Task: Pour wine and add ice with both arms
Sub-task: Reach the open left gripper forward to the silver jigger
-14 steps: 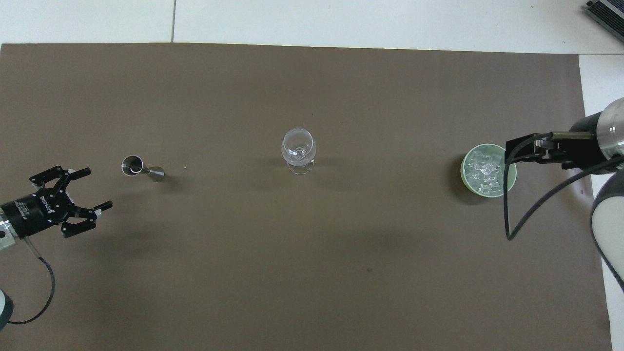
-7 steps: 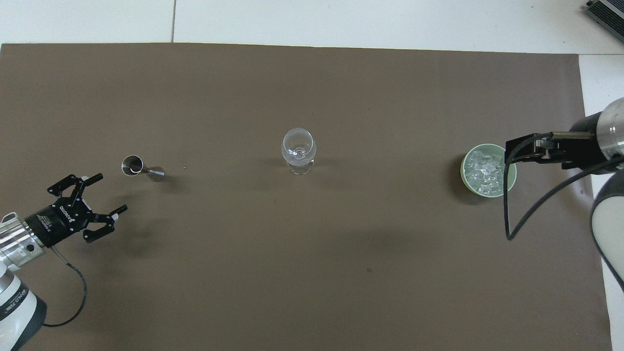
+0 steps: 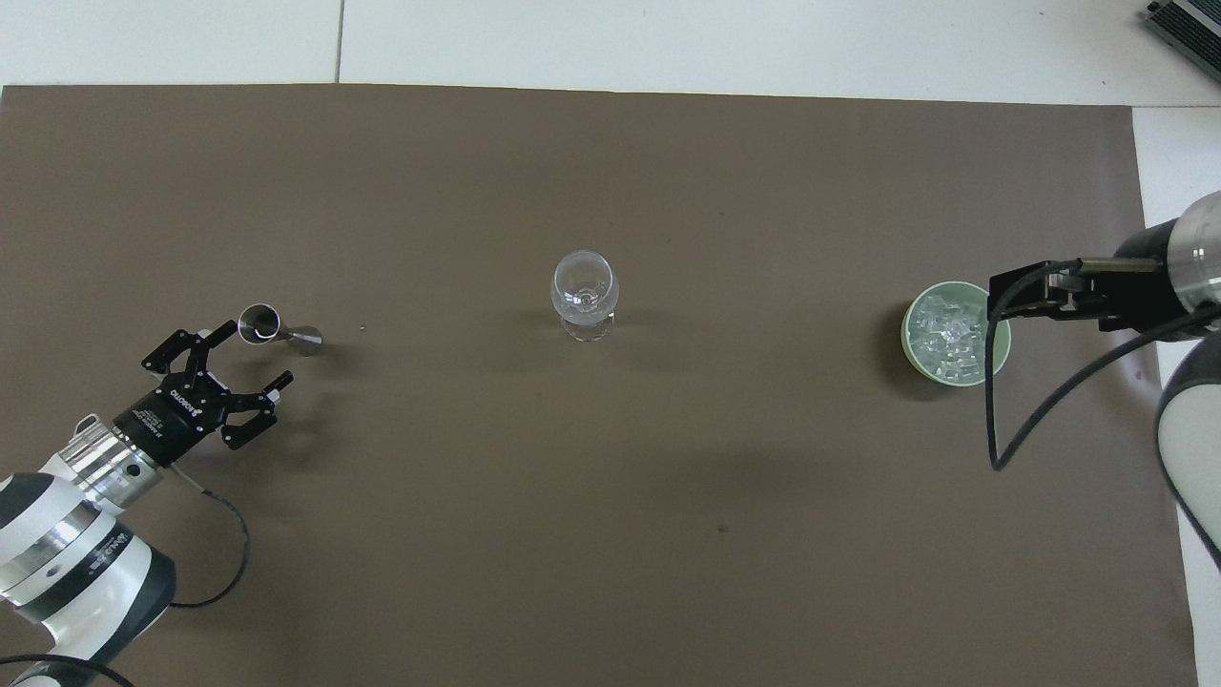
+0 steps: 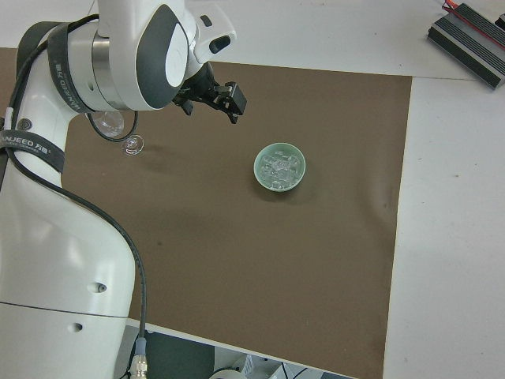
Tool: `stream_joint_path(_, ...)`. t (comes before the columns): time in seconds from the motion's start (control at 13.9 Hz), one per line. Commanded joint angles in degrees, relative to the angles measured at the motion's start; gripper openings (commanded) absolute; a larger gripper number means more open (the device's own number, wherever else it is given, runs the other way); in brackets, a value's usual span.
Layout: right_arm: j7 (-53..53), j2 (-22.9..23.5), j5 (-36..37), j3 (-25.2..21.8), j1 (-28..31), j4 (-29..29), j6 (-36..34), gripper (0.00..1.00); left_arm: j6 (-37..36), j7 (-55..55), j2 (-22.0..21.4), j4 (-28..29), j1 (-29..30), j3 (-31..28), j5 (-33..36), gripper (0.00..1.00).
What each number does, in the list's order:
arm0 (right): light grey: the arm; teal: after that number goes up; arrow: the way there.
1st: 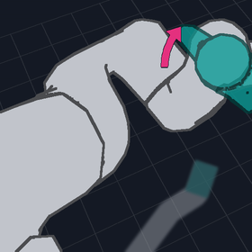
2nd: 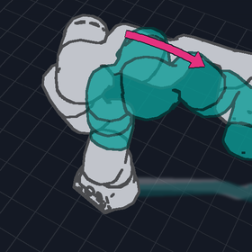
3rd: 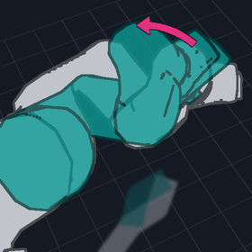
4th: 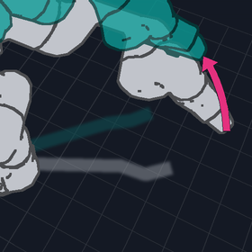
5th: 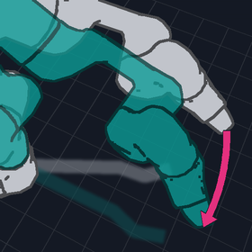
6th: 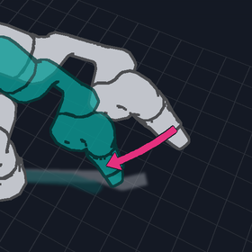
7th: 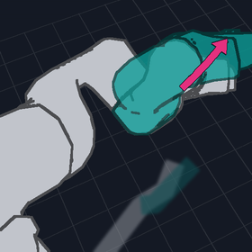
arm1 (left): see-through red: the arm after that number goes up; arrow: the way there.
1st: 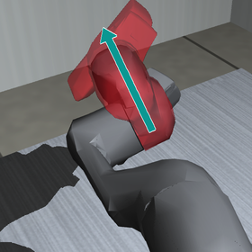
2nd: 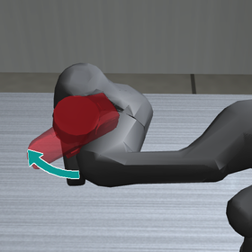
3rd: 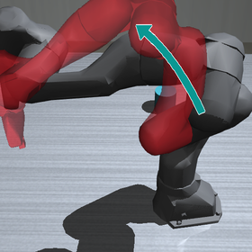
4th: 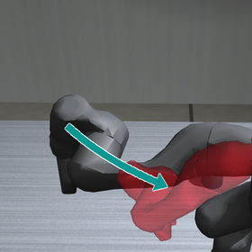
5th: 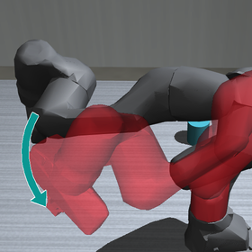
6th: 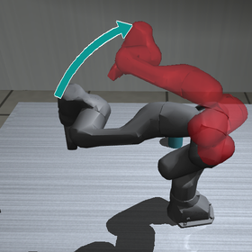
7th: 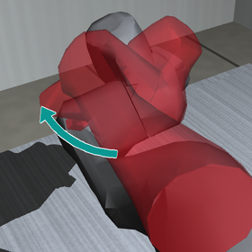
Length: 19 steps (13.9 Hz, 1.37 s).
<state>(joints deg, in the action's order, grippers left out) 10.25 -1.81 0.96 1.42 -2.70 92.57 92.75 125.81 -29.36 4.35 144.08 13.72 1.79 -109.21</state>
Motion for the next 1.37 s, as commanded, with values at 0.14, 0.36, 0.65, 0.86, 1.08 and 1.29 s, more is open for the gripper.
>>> stream_joint_path(0.14,-0.6,-0.1,-0.1,0.2,0.2,-0.2,-0.5,1.00,1.7,3.3,1.1,0.6,-3.3,-0.5,-7.6,1.00)
stream_joint_path(0.36,-0.6,-0.1,-0.2,0.2,0.2,-0.2,-0.5,1.00,2.0,4.6,2.2,0.3,-4.2,-0.3,-11.4,1.00)
stream_joint_path(0.65,-0.6,-0.1,-0.2,0.2,0.2,-0.2,-0.5,1.00,2.0,5.9,2.3,0.0,-4.8,-0.3,-13.6,0.90)
stream_joint_path(0.86,-0.6,-0.1,-0.2,0.2,0.2,-0.2,-0.5,1.00,2.2,5.9,2.4,0.0,-4.8,-0.4,-13.6,0.81)
stream_joint_path(1.08,-0.6,-0.2,-0.2,0.2,0.2,-0.2,-0.5,1.00,2.2,5.9,2.4,0.0,-4.8,-0.3,-13.6,0.55)
stream_joint_path(1.29,-0.6,-0.1,-0.2,0.2,0.2,-0.2,-0.5,1.00,2.4,5.8,2.6,-0.1,-4.7,-0.4,-13.6,0.39)
